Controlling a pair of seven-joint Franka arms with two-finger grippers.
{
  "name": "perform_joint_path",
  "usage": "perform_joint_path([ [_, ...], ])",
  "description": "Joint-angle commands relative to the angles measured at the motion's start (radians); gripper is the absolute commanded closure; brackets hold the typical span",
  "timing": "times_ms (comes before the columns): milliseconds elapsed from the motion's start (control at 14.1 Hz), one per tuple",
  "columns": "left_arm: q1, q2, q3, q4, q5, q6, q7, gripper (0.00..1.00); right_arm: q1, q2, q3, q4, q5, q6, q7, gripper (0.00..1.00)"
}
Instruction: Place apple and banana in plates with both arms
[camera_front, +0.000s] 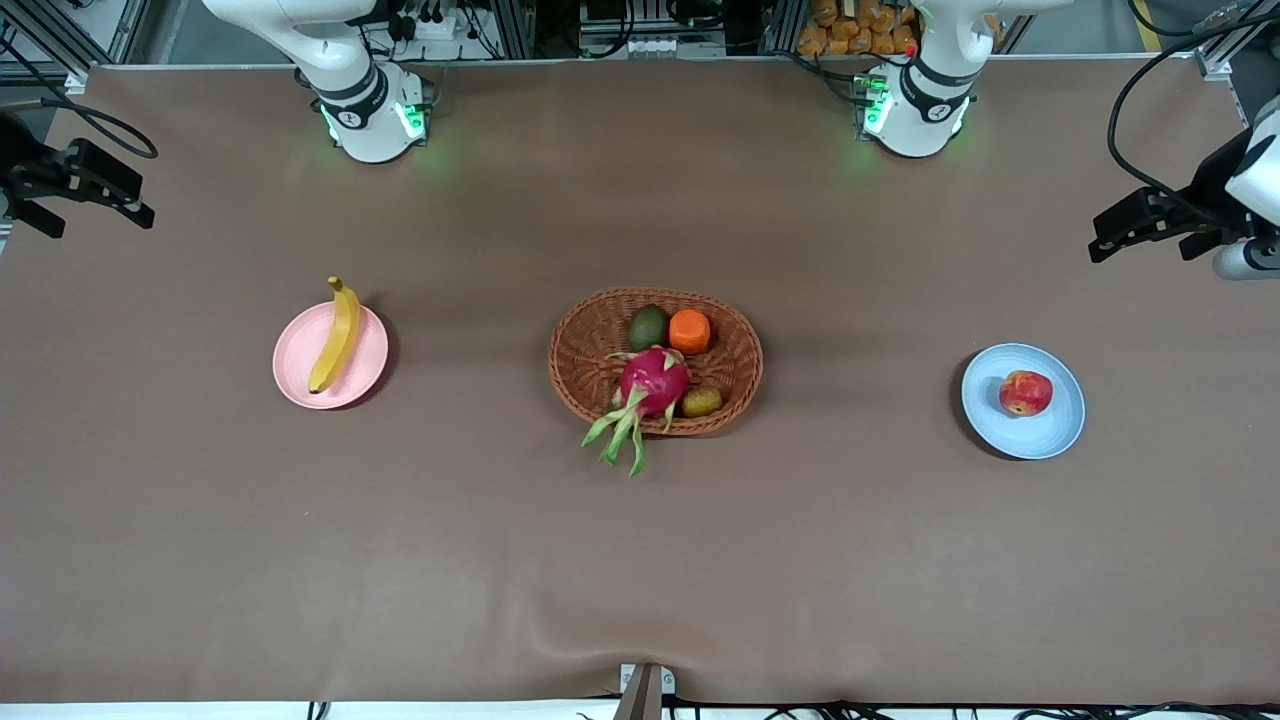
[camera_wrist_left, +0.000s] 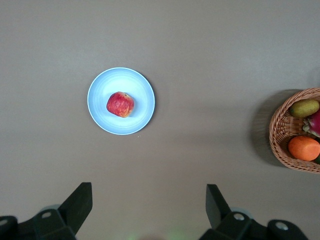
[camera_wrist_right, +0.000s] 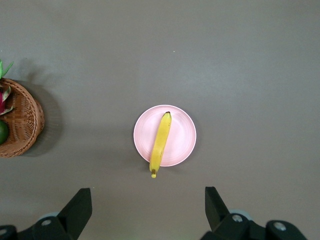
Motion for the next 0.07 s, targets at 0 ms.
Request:
perform_joint_path([
  [0, -0.002, 0.008, -0.004, 0.021, 0.018, -0.014, 0.015, 0.0, -0.012, -0.015, 0.003, -0.012, 0.011, 0.005, -0.014, 0.0],
])
